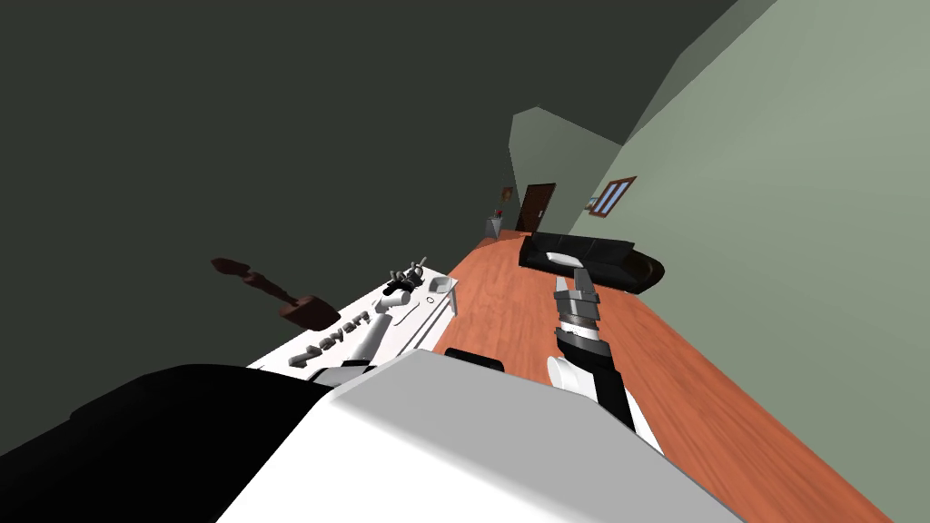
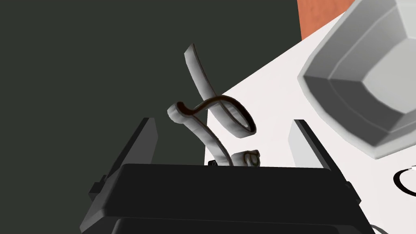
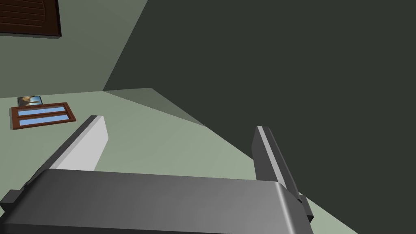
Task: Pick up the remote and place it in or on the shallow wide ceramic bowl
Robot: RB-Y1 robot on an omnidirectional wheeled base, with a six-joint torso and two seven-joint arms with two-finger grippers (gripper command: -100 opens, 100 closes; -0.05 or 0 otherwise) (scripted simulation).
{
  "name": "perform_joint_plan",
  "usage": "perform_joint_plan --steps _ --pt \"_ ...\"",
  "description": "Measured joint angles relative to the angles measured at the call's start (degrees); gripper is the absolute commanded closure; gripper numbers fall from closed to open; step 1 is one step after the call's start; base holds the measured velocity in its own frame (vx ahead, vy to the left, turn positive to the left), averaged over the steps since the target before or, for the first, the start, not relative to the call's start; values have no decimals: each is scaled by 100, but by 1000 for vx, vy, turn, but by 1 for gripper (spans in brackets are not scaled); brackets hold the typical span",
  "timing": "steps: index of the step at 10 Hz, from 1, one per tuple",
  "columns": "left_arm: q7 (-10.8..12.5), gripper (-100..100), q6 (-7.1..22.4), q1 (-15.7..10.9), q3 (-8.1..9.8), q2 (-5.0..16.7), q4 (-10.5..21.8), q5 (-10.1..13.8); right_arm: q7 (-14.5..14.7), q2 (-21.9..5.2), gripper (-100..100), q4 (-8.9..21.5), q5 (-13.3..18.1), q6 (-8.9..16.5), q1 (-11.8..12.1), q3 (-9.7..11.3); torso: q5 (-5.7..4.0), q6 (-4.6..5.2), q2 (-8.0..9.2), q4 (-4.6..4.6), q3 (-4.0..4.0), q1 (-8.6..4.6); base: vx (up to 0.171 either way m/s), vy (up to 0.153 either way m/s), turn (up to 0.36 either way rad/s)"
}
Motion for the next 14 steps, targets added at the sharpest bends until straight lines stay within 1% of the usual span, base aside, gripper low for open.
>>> perform_joint_plan --steps 1,2,3,4,5,6,7,8,9,12,13,14 --pt "53 -100 121 -77 26 72 249 111 0 0 0 0 0 0 0 0 1 1 -1 0 0 3 18 15 -25" --pt "100 -100 270 -85 57 119 339 178 0 0 0 0 0 0 0 0 1 -1 1 0 0 3 11 9 6" --pt "122 -100 383 -78 76 117 339 180 0 0 0 0 0 0 0 0 0 -1 3 1 2 0 20 14 -47" --pt "169 -100 521 -106 112 200 517 298 0 0 0 0 0 0 0 0 0 0 1 0 1 3 20 18 -32" --pt "209 -100 659 -98 140 211 586 339 0 0 0 0 0 0 0 0 1 0 1 0 0 3 24 22 -49" --pt "262 -100 815 -94 186 306 738 485 0 0 0 0 0 0 0 0 1 -1 0 0 0 6 19 23 -25" --pt "291 -100 953 -125 204 337 878 548 0 0 0 0 0 0 0 0 2 0 0 0 0 6 21 31 -54" --pt "334 -100 1083 -167 238 374 1097 632 0 0 0 0 0 0 0 0 2 0 -1 0 0 9 17 30 -30" --pt "435 -100 1293 -169 294 317 1076 533 0 0 0 0 0 0 0 0 2 0 1 0 1 6 16 34 -51" --pt "587 -100 1776 -221 381 421 1507 741 0 0 0 0 0 0 0 0 3 0 3 1 2 13 13 37 -36" --pt "577 -100 1864 -194 395 453 1664 848 0 0 0 0 0 0 0 0 3 -2 4 1 2 12 21 43 -45" --pt "635 -100 1994 -196 424 464 1823 885 0 0 0 0 0 0 0 0 3 0 1 0 1 13 18 33 -31"
